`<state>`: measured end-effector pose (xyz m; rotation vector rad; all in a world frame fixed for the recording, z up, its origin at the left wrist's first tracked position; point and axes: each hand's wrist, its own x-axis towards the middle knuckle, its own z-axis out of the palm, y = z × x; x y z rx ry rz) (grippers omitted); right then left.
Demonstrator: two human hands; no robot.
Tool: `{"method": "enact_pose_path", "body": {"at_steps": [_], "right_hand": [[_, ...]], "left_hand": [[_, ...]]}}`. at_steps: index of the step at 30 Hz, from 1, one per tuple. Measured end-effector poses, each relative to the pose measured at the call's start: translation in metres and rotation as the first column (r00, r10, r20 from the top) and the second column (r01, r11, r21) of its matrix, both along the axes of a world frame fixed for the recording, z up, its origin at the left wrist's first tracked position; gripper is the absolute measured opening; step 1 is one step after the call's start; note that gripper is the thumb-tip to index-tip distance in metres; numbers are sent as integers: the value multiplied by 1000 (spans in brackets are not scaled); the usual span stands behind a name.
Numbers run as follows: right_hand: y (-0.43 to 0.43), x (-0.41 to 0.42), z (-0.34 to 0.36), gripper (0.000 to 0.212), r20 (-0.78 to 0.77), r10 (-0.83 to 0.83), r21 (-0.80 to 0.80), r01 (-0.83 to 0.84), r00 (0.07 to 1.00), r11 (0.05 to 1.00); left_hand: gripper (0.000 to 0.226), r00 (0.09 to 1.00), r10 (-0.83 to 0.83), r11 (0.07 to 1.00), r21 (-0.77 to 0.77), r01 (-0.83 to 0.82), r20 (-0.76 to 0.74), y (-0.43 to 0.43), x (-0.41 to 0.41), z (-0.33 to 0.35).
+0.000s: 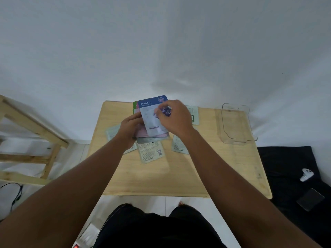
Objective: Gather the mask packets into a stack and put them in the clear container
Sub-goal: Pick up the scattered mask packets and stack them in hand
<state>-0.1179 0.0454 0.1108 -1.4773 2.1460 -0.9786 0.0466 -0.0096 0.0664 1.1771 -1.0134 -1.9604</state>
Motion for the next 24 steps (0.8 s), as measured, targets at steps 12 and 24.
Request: {"method": "enact_pose_path", "body": {"at_steps": [12, 24], "right_hand": [[-6, -22, -38, 29, 592, -146, 165, 58, 793, 985], [9, -75, -89, 32, 324, -528, 296, 446, 785, 845]], "left_hand": [[53, 992, -24, 996, 83, 35, -123, -14, -15, 5], [36, 997, 16, 995, 99, -23, 70, -27, -18, -9]]}}
